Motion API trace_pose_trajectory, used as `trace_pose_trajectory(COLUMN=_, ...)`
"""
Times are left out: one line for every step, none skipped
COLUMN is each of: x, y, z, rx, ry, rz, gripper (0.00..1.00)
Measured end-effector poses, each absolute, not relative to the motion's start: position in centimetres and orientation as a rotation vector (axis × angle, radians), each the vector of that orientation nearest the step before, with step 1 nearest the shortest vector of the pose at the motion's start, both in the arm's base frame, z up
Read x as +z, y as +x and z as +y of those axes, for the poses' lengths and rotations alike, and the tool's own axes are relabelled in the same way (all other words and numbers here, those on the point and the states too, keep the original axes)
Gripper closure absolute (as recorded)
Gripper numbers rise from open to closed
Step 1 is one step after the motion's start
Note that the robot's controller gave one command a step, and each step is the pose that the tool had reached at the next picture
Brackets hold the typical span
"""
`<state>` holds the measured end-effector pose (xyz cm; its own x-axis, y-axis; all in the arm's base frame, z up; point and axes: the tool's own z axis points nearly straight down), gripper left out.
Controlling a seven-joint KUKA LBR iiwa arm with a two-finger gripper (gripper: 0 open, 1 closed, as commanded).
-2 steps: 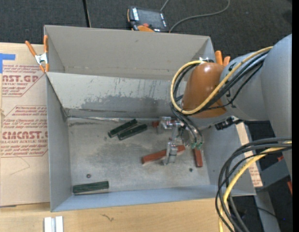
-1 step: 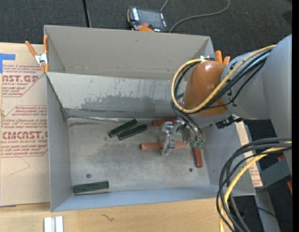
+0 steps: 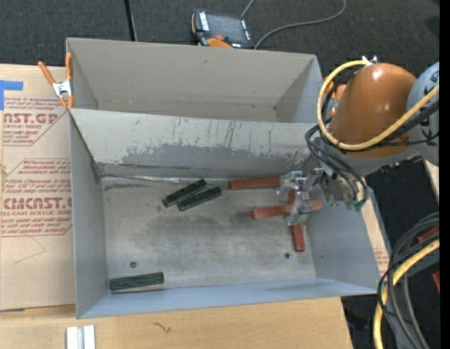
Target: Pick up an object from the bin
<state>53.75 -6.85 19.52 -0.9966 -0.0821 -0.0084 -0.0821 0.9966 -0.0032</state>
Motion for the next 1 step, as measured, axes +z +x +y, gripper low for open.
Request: trace_pose_trajectory(x=25.46, y=56.48, z=-9.53, rx=-0.003, ry=-0.514, rz=3.092, gripper=1.0)
